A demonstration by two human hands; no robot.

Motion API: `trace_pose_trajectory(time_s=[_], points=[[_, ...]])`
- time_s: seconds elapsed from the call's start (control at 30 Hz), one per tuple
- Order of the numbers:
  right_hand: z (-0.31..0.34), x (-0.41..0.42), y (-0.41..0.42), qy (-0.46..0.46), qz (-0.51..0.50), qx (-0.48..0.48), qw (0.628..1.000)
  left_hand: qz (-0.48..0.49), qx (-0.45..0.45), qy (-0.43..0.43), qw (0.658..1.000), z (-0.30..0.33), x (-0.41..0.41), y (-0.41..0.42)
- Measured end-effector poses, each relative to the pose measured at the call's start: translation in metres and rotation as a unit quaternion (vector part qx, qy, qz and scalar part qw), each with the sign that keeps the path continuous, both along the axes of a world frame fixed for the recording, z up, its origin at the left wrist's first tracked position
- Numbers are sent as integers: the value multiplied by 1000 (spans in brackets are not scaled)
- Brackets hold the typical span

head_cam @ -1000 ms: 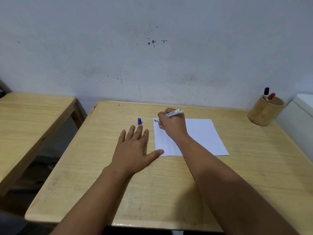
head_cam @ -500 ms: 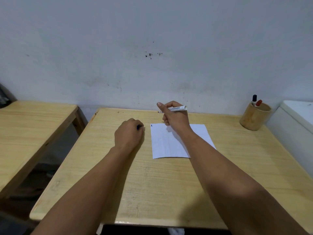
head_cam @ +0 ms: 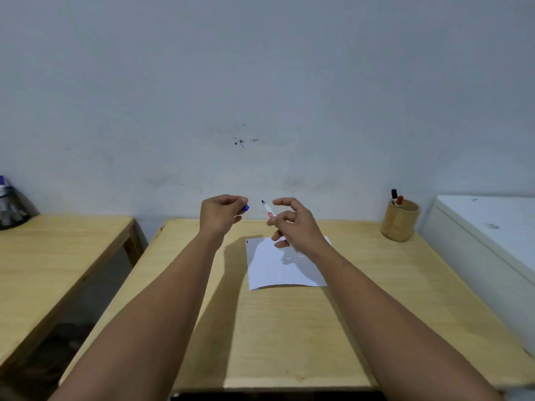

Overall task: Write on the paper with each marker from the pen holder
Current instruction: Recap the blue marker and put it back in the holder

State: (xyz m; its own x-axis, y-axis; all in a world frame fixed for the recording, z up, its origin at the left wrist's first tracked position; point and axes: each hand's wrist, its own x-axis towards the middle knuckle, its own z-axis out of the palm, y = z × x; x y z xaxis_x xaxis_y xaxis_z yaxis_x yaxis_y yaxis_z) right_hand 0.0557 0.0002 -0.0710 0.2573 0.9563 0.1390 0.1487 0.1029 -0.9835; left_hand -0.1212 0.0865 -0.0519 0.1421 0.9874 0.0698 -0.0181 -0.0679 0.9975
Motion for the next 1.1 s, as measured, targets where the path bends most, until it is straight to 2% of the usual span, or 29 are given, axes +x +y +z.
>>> trace_pose_trajectory(time_s=[0.1,0.3,0.47,0.57,0.7,0.77,0.83,0.9,0.97,1.1], points=[[0,-1,-5,-50,6,-4,999,-9,-1,-10,1000,12,6,-8],[6,1,-10,-83,-9,-2,997,-22,9,3,1000,20,15,-18],[9,6,-14,-86,-16,3,996,-49,20,35,998,22,29,-25],[8,16,-18,-65,-40,11,997,-63,13,25,998,21,48,-32],[0,55,-31,-9,-93,19,995,-135,-5,38,990,29,99,-41],[2,91,-36,-26,-130,15,991,-203,-6,61,977,37,137,-46],[10,133,-40,-74,-198,18,977,-244,-1,76,967,40,178,-50],[22,177,-46,-111,-289,44,950,-246,14,86,965,35,218,-52],[37,214,-54,-126,-364,80,919,-240,51,134,960,25,251,-52],[52,280,-56,-142,-427,107,886,-261,87,229,934,-4,309,-53]])
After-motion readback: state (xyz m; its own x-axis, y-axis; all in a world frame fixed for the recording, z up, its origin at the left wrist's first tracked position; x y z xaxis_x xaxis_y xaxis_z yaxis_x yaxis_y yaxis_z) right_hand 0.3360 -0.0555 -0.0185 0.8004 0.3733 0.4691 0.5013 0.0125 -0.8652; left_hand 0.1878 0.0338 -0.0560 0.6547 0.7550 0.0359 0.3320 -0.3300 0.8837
